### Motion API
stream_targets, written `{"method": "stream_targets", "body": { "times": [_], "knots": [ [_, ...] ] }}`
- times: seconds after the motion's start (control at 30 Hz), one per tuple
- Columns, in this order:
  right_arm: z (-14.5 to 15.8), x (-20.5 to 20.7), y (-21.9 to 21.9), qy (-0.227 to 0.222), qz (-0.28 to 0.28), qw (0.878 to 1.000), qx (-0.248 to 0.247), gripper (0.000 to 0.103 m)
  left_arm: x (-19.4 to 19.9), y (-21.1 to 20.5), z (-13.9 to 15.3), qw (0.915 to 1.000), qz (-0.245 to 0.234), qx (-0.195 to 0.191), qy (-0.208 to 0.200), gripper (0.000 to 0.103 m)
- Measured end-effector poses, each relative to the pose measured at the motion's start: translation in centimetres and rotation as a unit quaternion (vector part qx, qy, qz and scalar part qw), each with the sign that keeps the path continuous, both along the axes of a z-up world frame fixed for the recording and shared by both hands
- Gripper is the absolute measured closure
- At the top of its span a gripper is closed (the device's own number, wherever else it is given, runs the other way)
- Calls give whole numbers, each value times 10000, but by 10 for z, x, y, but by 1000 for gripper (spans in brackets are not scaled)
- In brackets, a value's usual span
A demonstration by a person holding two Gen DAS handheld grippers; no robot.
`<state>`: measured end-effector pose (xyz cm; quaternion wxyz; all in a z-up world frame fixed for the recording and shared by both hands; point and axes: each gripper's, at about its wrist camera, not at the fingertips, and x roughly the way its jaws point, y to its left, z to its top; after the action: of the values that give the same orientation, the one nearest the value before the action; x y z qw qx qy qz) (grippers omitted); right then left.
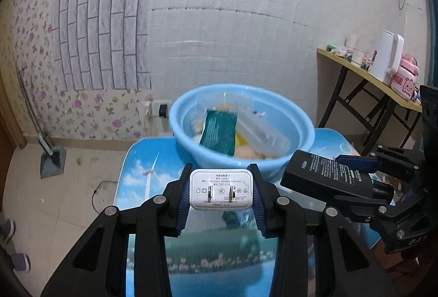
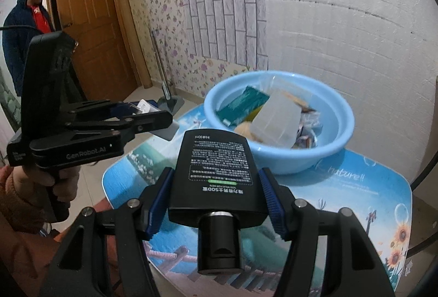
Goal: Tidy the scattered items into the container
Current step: 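Lower both items into the basin and open both grippers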
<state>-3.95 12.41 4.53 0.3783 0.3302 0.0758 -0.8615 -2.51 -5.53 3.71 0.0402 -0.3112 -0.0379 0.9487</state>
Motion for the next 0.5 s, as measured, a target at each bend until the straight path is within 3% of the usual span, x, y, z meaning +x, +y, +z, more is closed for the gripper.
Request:
{"method": "stream_targets", "body": {
  "times": [0.3, 0.5],
  "knots": [
    [15, -48, 13, 105, -442, 9990, -30, 41, -42, 6, 14, 9997, -181, -1, 149, 65],
    [10, -90, 13, 12, -760, 9971, 53, 41, -82, 9, 7, 9996, -258, 18, 72, 65]
  ]
}}
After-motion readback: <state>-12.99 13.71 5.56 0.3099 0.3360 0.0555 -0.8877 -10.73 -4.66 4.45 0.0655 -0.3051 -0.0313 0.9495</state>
